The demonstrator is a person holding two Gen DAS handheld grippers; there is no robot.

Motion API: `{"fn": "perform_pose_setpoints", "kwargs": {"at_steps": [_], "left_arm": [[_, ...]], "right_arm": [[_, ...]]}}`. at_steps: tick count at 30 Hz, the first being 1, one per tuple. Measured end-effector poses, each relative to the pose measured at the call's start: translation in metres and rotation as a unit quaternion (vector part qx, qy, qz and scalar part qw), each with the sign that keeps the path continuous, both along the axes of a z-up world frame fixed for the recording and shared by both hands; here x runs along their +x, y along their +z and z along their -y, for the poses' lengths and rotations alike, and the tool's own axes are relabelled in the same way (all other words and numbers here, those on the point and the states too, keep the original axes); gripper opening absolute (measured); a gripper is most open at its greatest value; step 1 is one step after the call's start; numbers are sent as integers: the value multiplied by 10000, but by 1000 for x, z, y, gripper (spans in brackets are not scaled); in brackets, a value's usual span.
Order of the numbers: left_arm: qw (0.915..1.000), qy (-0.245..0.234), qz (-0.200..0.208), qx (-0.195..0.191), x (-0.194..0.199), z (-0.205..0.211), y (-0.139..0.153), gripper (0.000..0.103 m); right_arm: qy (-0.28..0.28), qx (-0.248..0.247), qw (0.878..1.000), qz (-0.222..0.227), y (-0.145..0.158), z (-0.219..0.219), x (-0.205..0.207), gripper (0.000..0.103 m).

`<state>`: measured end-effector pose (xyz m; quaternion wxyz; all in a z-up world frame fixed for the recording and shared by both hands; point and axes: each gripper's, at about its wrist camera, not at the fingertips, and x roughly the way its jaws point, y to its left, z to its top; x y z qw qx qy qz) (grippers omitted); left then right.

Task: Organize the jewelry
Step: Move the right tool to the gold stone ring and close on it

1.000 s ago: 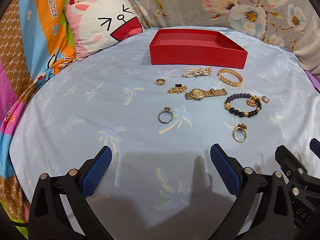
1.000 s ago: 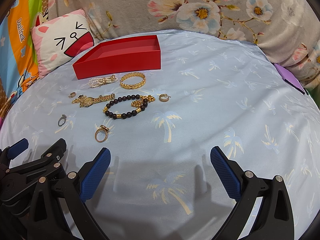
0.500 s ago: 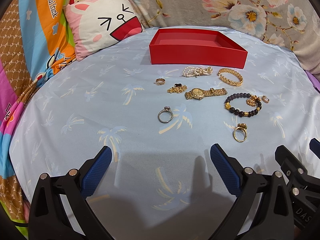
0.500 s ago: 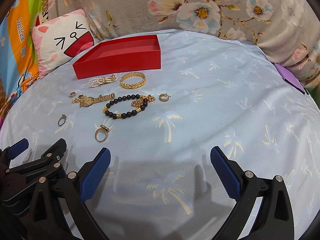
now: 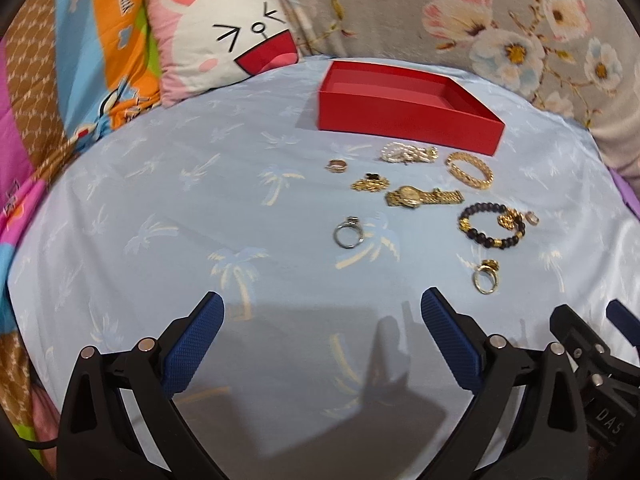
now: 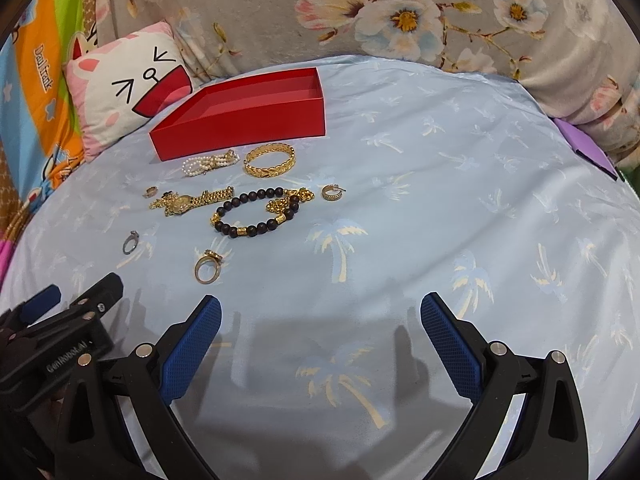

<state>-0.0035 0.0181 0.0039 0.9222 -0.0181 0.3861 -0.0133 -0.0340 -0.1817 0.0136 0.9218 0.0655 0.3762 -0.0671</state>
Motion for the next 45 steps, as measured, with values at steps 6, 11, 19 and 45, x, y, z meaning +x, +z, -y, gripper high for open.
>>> {"fn": "perform_pose_setpoints", "kwargs": {"at_steps": [6, 11, 19, 45], "left_arm": [[9994, -4, -124, -325, 5, -34, -3, 97], [9997, -134, -48, -203, 13, -35, 0, 97], [9992, -126, -110, -373, 25, -41, -1, 97], [9977, -4, -277, -616, 28, -60, -7, 97]], "right_arm": [[40, 227, 9997, 25, -1, 2, 1, 98], [192, 93, 9997, -78, -2, -7, 4, 98], [444, 552, 9970, -324, -5, -9, 22, 81], [992, -123, 9937, -508, -11, -68, 59, 20]]}}
